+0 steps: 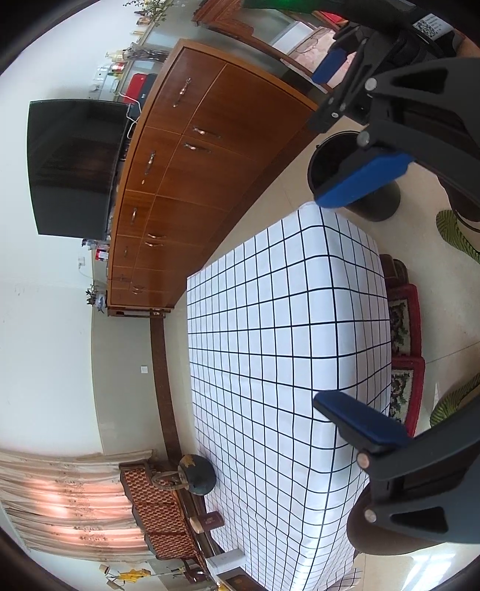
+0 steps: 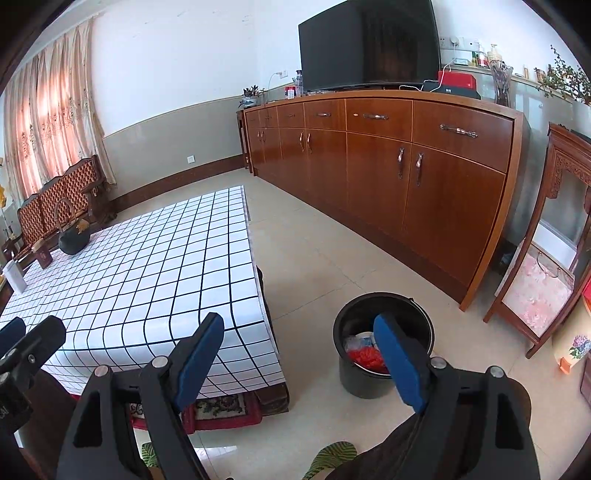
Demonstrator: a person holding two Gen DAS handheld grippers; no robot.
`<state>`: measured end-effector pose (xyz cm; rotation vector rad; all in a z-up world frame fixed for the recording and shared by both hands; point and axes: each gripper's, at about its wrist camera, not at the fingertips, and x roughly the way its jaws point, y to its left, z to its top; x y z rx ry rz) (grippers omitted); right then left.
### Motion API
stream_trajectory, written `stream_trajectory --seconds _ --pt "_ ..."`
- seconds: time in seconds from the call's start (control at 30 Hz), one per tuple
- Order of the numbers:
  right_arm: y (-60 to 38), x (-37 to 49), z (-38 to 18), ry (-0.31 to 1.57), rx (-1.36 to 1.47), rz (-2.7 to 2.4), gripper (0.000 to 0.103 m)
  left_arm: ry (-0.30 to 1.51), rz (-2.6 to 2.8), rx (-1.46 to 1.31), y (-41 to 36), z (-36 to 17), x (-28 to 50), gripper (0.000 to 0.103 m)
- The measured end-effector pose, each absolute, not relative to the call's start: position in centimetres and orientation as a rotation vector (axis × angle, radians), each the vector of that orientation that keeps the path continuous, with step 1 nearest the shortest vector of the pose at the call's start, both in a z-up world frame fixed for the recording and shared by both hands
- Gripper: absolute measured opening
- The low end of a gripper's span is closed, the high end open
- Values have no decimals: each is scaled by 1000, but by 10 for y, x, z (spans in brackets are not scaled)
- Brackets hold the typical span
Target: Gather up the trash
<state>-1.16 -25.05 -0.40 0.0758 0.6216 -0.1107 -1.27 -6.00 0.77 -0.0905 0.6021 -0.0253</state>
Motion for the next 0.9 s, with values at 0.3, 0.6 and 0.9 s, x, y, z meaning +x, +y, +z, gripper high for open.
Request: stream_trajectory --seconds 0.3,0.6,0.9 --pt "-252 -12 -5 622 77 -109 85 602 -26 -83 -62 7 -13 100" --pt "-250 -13 -7 623 75 -106 85 602 -30 -79 -64 7 -13 100" --pt "-250 -12 -7 626 78 -108 85 604 -34 -65 -68 6 -13 100"
